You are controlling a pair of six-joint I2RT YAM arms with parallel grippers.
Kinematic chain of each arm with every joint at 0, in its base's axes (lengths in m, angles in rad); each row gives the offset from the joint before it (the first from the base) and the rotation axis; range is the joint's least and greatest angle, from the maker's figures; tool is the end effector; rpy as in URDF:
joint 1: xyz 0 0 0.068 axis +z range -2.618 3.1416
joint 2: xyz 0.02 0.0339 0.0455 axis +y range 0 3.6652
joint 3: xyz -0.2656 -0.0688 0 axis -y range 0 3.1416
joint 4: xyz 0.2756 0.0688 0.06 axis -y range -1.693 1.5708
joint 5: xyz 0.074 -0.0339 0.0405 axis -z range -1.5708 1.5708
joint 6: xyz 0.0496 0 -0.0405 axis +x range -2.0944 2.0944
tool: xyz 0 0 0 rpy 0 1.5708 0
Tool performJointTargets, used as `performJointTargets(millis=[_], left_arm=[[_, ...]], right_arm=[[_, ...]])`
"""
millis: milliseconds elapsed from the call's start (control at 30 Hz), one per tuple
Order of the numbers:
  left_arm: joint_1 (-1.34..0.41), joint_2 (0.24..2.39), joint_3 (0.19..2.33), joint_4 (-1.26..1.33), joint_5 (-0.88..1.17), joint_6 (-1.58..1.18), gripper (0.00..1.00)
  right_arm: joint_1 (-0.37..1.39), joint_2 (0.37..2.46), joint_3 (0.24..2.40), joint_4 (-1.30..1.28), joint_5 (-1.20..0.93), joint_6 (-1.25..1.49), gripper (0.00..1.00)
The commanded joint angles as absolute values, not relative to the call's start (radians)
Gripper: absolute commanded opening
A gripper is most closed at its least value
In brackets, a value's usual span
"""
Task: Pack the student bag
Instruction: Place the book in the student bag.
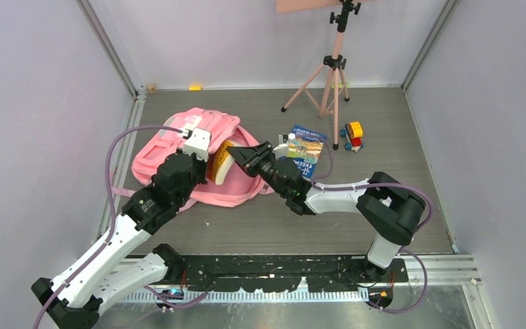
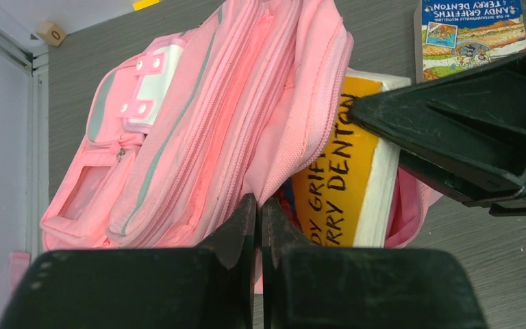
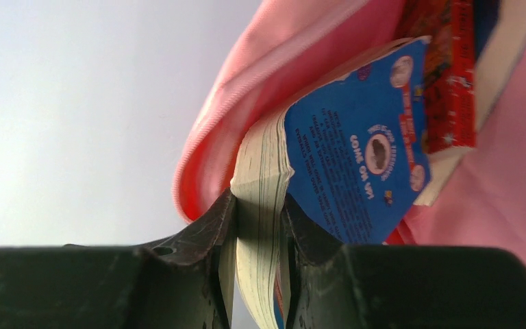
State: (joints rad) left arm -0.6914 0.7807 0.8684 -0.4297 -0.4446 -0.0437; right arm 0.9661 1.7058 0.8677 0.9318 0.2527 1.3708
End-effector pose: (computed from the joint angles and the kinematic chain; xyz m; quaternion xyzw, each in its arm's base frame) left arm 0.1773 -0.1191 0.3445 0.1331 0.7960 -0.0339 0.5895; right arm 0.2411 0.3271 0.2234 0.2255 0.6355 0.6418 0.3653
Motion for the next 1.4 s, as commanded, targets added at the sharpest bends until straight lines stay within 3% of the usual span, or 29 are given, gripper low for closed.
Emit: performJointTargets(millis=[0, 300, 600, 1367], left_arm=[[-0.693, 0.752, 0.887, -0.328, -0.436, -0.041, 0.0], [-0.692, 0.757, 0.886, -0.328, -0.433, -0.042, 0.0], [-0.693, 0.756, 0.885, -0.328, -0.433, -0.043, 0.0], [-0.693, 0.743, 0.885, -0.327, -0.44, -0.04, 0.0]], right_arm=[[0.972, 1.638, 0.778, 1.006, 0.36, 1.419, 0.01], [0.97, 1.684, 0.674, 0.969, 0.433, 1.437, 0.01], [0.971, 1.883, 0.816, 1.075, 0.444, 1.42, 0.01], [0.851, 1.982, 1.048, 1.117, 0.552, 1.448, 0.01]])
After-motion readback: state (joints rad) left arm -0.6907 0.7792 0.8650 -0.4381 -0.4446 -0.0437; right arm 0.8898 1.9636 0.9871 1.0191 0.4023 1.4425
